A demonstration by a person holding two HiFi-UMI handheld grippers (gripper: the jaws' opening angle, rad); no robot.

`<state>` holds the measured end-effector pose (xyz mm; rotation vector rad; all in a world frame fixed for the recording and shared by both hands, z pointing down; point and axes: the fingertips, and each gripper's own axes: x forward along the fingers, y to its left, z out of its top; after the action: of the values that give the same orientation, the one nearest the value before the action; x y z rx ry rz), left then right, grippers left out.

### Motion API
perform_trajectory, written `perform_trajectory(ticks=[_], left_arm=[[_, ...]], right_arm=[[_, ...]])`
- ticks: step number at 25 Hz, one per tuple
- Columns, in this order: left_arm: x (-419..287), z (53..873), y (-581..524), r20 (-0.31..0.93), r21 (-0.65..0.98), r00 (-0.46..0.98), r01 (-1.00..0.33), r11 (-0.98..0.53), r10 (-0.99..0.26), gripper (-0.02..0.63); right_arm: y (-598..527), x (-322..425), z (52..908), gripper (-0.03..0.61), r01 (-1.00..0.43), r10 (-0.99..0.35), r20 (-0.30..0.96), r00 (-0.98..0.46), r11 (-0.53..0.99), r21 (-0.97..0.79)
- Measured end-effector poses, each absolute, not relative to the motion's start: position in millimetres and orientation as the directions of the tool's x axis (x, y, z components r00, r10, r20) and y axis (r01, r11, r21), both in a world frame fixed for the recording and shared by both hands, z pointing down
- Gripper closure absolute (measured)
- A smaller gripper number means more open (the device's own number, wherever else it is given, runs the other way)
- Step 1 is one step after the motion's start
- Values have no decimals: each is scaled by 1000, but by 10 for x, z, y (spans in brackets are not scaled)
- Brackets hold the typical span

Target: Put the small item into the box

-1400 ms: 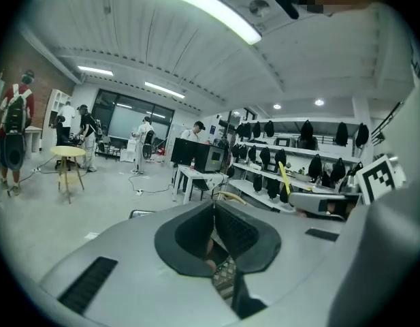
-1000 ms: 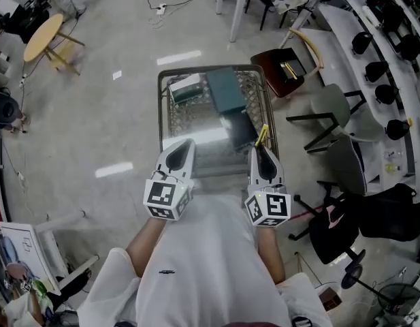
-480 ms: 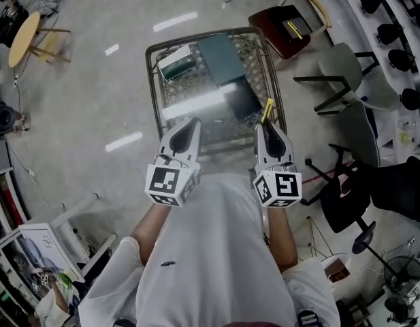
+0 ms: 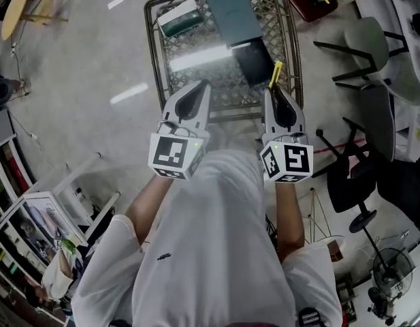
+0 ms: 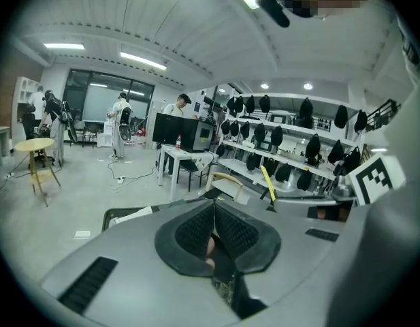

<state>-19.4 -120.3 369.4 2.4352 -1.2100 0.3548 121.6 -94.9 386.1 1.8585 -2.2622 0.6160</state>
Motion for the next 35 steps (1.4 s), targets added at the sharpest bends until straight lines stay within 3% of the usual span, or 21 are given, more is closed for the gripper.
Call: perform_trajectory(ticks=[18,27,35], left_arm=[[62,4781,-1488,498,243,583,-805,-542,-642,607],[185,5208,-1536,537,271,581,-805,-527,-612,607],[198,5394,-1601,552,298,576,-812,-502,-603,607]], right_arm=[[-1525,1260,5321,525,-922,-730,576,-368,366,-125],[-1640,1251,6106,525,-854,-570,729,-378,518,-38],[-1754,1247,6578,525,-816,-494,788,-366,578,-17]])
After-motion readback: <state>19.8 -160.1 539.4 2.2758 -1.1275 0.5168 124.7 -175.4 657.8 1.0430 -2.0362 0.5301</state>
